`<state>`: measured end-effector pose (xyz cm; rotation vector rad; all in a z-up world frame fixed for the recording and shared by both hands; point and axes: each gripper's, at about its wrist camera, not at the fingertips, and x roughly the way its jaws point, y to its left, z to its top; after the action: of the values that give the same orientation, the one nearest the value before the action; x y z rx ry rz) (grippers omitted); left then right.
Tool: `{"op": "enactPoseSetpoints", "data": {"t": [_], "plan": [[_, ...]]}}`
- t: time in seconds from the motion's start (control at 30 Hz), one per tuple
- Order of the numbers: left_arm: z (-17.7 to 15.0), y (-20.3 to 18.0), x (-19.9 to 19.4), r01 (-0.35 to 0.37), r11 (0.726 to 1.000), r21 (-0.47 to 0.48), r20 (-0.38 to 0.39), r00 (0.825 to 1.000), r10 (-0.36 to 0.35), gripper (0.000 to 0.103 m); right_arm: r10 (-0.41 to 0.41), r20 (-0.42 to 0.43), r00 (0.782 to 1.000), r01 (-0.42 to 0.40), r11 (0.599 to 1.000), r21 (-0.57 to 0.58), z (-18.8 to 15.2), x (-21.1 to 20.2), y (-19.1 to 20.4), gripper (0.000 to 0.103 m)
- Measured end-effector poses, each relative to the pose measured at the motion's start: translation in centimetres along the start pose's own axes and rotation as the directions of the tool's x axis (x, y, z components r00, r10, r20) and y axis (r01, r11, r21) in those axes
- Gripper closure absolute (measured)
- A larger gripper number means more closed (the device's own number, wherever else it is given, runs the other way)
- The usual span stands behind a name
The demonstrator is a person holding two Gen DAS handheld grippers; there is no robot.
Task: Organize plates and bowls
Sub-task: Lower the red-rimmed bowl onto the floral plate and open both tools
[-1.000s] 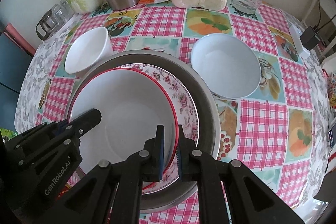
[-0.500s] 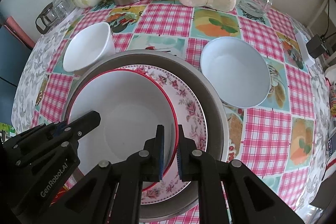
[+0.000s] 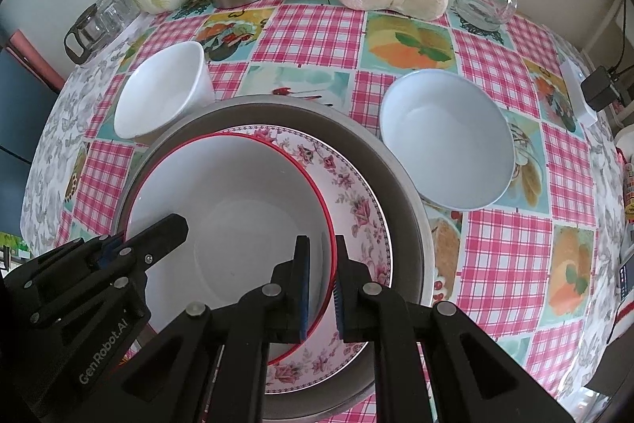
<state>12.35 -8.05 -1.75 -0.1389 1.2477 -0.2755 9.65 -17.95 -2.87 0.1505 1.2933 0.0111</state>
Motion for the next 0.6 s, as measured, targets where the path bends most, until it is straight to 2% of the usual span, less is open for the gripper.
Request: {"op": "enactPoseSetpoints", "data": {"t": [0.6], "plan": [[0.02, -0.14, 0.11, -0.003, 1.000, 0.010, 0.013, 1.000, 0.003, 0.092, 0.007, -0.010, 1.000, -0.007, 1.000, 0.011, -0.09, 0.23, -0.44, 0.090]]}}
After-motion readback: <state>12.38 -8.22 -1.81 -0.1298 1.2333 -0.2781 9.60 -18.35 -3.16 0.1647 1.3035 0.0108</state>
